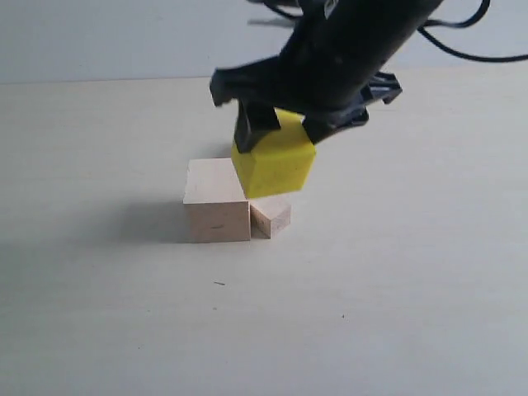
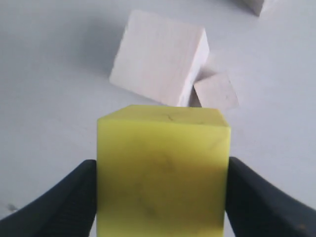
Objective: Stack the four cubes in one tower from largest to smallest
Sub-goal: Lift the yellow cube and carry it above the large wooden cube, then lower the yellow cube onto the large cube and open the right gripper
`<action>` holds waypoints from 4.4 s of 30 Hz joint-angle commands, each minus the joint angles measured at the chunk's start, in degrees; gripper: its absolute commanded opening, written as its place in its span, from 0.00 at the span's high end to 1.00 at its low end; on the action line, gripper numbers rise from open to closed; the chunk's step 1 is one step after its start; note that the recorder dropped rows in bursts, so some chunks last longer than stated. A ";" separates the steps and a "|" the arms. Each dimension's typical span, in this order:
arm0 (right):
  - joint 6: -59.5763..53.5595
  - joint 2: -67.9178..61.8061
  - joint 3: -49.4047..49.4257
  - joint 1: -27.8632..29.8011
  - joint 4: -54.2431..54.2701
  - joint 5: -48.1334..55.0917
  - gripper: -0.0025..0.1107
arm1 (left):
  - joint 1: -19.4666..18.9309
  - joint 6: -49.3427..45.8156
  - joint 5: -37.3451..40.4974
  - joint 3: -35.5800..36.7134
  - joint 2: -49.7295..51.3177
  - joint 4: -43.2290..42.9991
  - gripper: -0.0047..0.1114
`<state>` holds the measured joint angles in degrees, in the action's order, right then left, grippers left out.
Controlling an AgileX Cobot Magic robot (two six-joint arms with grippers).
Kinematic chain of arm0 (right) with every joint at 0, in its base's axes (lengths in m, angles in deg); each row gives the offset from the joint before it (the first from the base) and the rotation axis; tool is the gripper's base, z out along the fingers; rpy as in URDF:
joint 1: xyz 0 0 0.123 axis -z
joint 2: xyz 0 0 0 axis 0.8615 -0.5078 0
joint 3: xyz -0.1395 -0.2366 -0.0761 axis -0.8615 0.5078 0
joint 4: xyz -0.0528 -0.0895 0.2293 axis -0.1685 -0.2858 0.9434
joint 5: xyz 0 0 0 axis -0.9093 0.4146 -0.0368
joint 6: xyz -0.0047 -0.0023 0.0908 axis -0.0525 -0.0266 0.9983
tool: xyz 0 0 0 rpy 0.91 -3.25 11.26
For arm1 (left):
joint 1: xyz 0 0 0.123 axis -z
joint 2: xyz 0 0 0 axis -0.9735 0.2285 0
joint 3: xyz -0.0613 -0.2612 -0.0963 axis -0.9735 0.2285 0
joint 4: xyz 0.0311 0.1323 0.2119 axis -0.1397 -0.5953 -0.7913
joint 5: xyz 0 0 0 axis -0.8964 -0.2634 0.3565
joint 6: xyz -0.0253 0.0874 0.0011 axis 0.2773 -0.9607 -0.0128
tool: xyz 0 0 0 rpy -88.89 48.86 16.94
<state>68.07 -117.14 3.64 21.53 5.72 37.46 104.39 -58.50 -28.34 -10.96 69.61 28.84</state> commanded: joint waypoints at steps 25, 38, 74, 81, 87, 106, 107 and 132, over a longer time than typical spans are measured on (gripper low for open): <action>22.40 -20.49 -26.48 -6.30 -11.14 10.04 0.98 | -0.19 1.30 -0.62 0.11 -0.12 0.26 0.96; 25.16 -25.19 -26.48 -6.30 -13.13 6.68 0.98 | -0.19 1.42 -0.62 0.11 -0.12 0.76 0.96; 25.60 -26.25 -26.48 -6.39 -14.25 5.76 0.98 | -0.19 1.42 -0.62 0.11 -0.12 0.99 0.96; 28.05 -26.25 -26.48 -6.39 -13.28 6.14 0.85 | -0.19 1.42 -0.62 0.11 -0.12 0.99 0.96; 27.70 -26.25 -26.48 -6.39 -13.28 6.14 0.67 | -0.19 1.42 -0.62 0.11 -0.12 0.99 0.96; 27.69 -26.25 -26.48 -6.39 -14.04 6.03 0.33 | -0.19 1.42 -0.62 0.11 -0.12 0.99 0.96; 27.69 -26.25 -26.48 -6.39 -14.04 6.03 0.33 | -0.19 1.42 -0.62 0.11 -0.12 0.99 0.96; 29.87 -25.46 -26.48 -6.39 -10.69 7.78 0.33 | -0.19 1.42 -0.62 0.11 -0.12 0.99 0.96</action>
<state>97.76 -143.41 -22.43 15.25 -5.61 45.05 104.39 -57.31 -28.44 -10.96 69.61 29.40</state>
